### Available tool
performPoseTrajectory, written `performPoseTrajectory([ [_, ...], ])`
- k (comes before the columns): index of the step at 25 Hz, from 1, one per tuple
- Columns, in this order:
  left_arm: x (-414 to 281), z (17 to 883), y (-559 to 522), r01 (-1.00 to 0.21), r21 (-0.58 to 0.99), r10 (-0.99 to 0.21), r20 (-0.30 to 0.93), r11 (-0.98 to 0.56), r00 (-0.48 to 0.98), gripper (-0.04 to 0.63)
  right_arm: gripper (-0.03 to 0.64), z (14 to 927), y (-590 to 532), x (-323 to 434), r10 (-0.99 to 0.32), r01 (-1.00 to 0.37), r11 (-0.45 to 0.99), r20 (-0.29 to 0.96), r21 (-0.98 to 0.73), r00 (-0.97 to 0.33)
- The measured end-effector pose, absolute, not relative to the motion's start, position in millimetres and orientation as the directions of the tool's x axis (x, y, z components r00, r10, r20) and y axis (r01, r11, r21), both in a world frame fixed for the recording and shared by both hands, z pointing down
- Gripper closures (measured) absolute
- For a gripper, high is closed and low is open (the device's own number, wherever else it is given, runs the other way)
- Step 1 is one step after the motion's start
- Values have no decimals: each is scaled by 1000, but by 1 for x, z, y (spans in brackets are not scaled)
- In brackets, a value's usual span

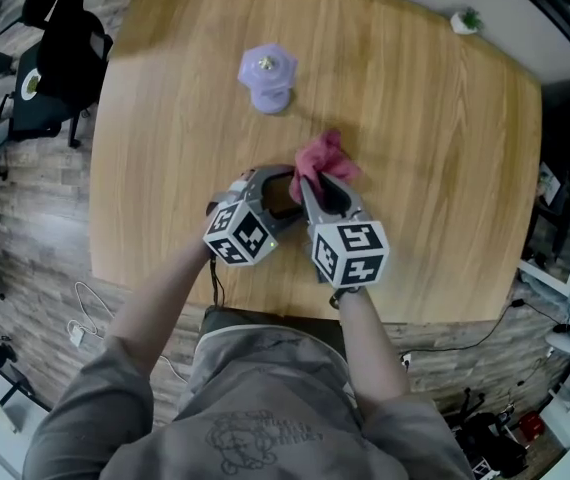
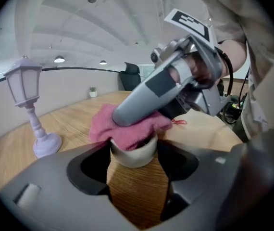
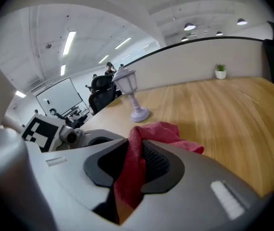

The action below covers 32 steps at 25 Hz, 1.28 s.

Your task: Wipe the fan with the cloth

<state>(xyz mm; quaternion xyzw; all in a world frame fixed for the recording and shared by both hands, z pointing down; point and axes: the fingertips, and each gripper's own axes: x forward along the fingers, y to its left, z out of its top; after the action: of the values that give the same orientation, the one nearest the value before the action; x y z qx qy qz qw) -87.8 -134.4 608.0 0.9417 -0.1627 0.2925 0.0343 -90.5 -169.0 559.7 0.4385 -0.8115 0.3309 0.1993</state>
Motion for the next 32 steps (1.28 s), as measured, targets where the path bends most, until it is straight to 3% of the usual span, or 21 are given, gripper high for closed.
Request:
performPoseTrajectory([
  [7,-89,608,-132,-323,-22,-278,566,-946,776,287,520,563,-149,-99,-502,-808,500,657,-311,-563],
  [14,-89,609,-133,-320,-19,-273,569,-947,775,287,520,567,-138,-64,-484,-810,503,679,-301,-552],
  [23,-89,613,-136,-335,9,-266,588,-942,764,285,519,586,-122,29,-509,-921,297,774,-253,-377],
  [28,-96,616,-134,-393,55,-271,636,-918,723,282,519,578,-121,54,-519,-917,164,759,-363,-393],
  [32,-107,604,-131,-488,94,-318,649,-868,691,281,520,554,-129,59,-562,-907,143,722,-395,-403],
])
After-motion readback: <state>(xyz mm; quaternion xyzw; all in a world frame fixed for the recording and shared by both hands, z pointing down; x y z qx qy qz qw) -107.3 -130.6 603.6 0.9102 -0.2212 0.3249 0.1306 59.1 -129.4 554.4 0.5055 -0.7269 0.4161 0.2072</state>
